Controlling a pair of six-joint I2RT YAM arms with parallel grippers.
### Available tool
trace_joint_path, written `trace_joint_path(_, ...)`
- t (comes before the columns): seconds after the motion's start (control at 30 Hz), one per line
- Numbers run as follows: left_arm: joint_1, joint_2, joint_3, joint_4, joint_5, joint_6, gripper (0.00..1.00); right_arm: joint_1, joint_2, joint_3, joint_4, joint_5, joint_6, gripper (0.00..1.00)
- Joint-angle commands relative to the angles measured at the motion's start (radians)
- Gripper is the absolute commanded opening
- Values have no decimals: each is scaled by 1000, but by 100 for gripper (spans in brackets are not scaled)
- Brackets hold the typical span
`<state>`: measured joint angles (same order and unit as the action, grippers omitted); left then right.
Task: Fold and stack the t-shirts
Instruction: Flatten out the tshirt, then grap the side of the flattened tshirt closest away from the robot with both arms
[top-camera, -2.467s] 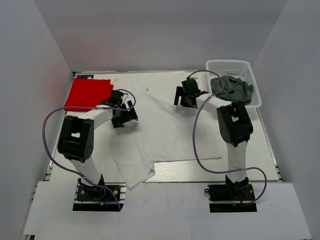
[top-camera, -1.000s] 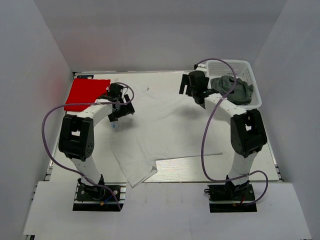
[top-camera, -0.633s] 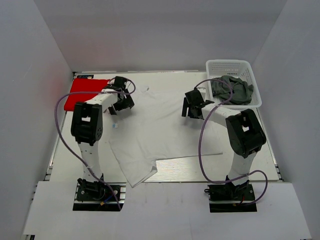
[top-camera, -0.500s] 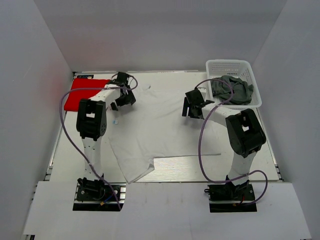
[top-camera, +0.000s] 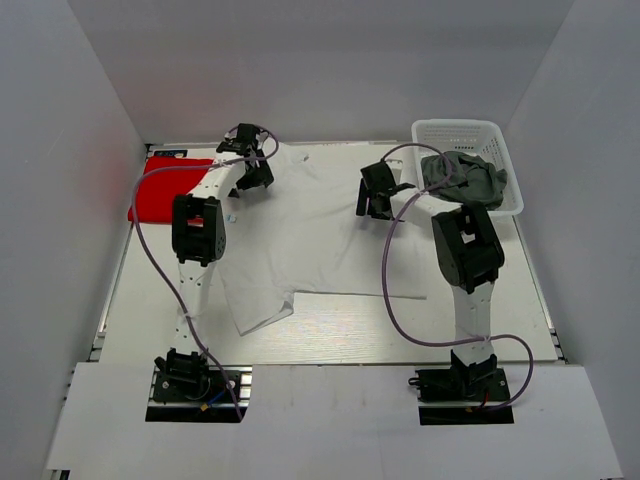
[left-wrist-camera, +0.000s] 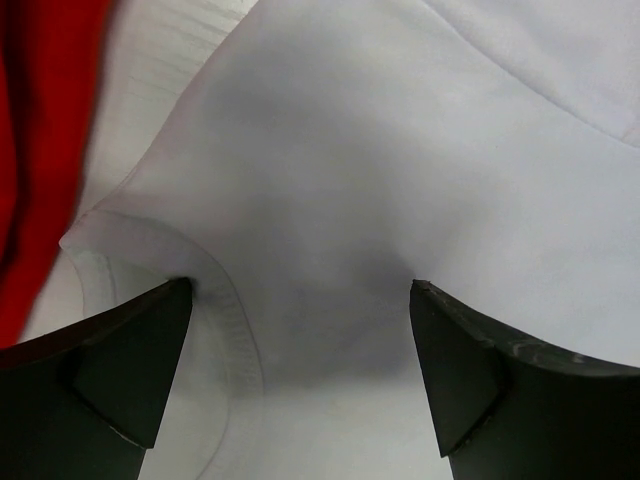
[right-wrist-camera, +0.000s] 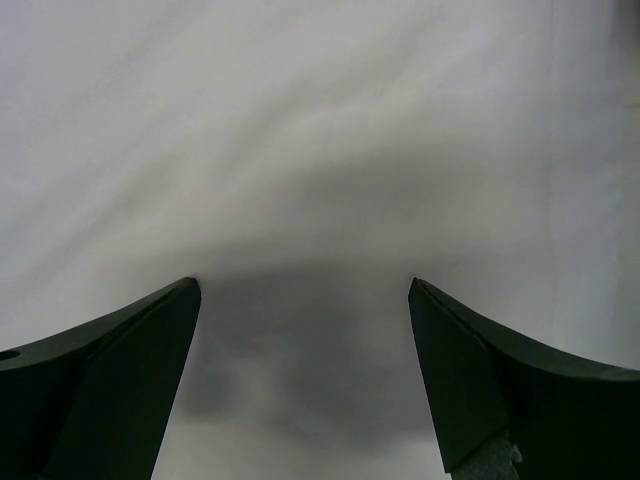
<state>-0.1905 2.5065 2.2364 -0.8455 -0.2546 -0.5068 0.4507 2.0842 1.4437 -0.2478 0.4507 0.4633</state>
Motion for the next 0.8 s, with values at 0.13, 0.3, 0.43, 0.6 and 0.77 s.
trace_joint_path(0.13,10,-229,-99,17,90,34,100,6,-129,25,62,2,-77,90)
trace_joint_path(0.3,-12,-564,-456,89,146,22,100,16,-318,-204,233,-87,-109,90)
trace_joint_path(0.43,-12,-871,-913,146,204,-53,100,19,-455,-413,354,-109,-62,90)
trace_joint_path(0.6,-29,-1188,-1331,233,307,-194,100,14,-573,-540,421,-112,26,90)
trace_joint_path(0.77,-29,-1452,-1527,77,325,-282,100,9,-656,-638,481,-55,69,90)
